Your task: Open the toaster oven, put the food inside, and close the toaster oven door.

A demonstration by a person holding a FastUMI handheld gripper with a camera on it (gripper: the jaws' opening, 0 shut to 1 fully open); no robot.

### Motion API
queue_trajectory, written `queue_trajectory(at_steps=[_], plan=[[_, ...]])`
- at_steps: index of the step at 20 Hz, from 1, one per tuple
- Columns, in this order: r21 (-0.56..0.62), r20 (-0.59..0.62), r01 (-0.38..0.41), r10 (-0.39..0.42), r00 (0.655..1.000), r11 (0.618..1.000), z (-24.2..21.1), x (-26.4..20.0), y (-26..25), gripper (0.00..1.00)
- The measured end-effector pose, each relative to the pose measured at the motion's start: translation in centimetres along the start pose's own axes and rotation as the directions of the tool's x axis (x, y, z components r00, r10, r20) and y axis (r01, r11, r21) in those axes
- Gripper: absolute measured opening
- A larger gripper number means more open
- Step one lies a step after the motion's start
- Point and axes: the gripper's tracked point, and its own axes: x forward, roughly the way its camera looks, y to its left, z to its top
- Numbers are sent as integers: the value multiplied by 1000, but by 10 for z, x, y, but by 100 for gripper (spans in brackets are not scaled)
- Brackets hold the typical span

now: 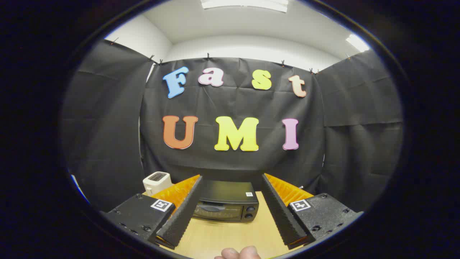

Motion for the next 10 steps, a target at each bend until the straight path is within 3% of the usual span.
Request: queue_trajectory(at_steps=[4,10], plan=[[2,-15,30,-30,999,1000,-6,-7,-17,100],[18,-28,13,-13,1000,1000,-4,-22,-25,100]])
